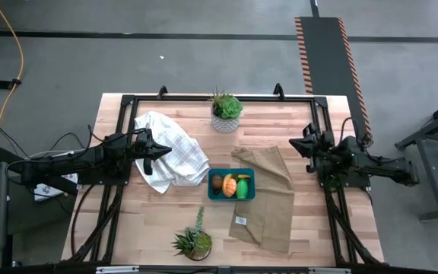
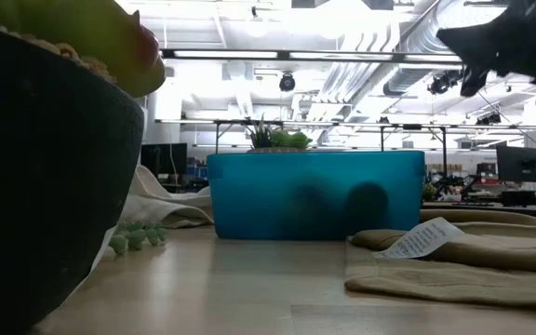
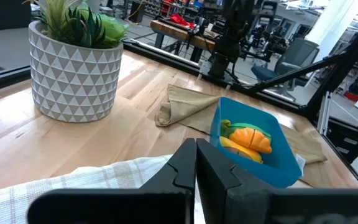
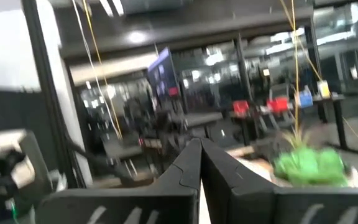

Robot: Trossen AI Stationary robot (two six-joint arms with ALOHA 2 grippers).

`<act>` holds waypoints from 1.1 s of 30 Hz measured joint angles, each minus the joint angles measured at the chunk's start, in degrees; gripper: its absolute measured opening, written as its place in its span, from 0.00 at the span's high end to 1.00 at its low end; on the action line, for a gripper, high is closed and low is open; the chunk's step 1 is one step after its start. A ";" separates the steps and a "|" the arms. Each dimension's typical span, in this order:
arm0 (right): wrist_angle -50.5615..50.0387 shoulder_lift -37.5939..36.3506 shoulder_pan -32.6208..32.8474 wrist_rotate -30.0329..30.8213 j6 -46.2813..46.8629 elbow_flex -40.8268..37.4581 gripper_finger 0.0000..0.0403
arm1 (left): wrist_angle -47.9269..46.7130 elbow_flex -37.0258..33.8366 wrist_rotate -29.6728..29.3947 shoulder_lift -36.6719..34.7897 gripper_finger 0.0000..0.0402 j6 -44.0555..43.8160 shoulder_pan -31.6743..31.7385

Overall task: Pick and placing Produce into tupperware
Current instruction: Return to Home Position

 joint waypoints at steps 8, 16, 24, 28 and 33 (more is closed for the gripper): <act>-10.87 0.02 0.00 1.49 -6.18 -0.02 1.00 | 0.02 0.00 0.00 0.00 1.00 0.00 0.00; -13.53 0.00 0.00 5.31 -13.69 -0.04 1.00 | 0.00 0.00 0.01 0.00 1.00 -0.02 0.00; -17.70 0.00 0.00 4.28 -18.12 -0.04 1.00 | 0.00 0.00 -0.01 -0.02 1.00 -0.01 0.00; -17.72 0.00 0.00 3.75 -22.07 -0.06 1.00 | 0.00 0.00 -0.01 -0.02 1.00 -0.02 0.00; -17.97 0.00 0.00 3.14 -21.86 -0.07 1.00 | 0.00 0.00 -0.01 -0.02 1.00 -0.01 0.00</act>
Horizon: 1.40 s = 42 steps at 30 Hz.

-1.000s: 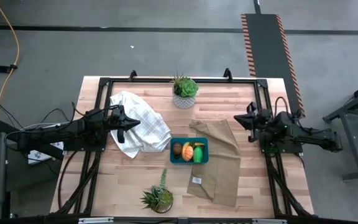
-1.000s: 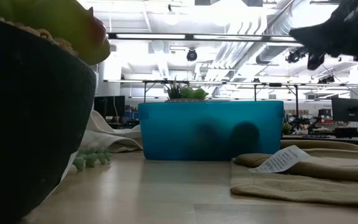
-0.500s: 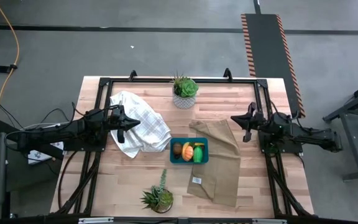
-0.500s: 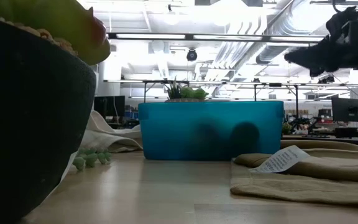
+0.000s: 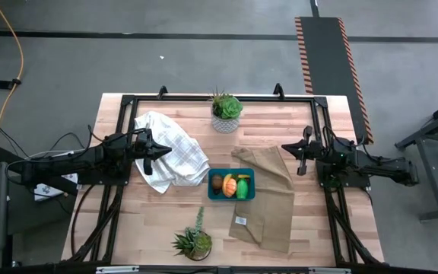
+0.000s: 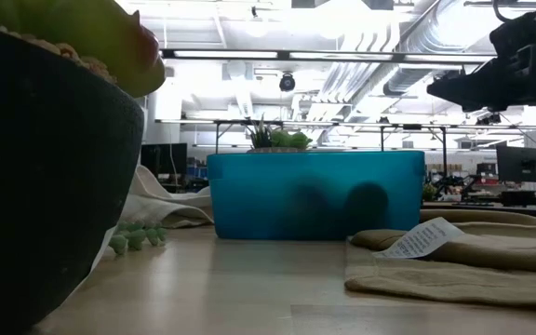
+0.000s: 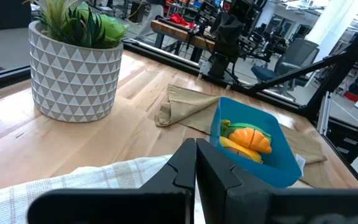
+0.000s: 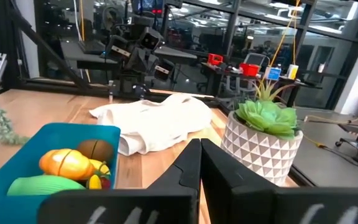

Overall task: Pick and placing Produce into tupperware
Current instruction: Return to Home Position

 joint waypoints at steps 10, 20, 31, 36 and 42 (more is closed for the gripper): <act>-0.21 0.91 0.00 -1.33 -0.73 0.00 1.00 | 0.00 0.00 0.00 0.00 1.00 0.00 0.00; -0.18 1.11 -0.02 -1.18 0.29 0.00 1.00 | 0.00 0.00 0.00 0.00 1.00 0.00 0.02; -0.18 1.14 -0.02 -1.22 17.02 0.00 1.00 | 0.00 0.00 0.00 0.00 1.00 -0.01 0.00; -0.19 1.14 -0.01 -1.22 18.31 0.00 1.00 | 0.00 0.00 0.00 0.00 1.00 -0.01 0.02; -0.21 1.14 -0.02 -1.22 17.77 0.00 1.00 | 0.00 0.00 0.00 0.00 1.00 -0.01 0.01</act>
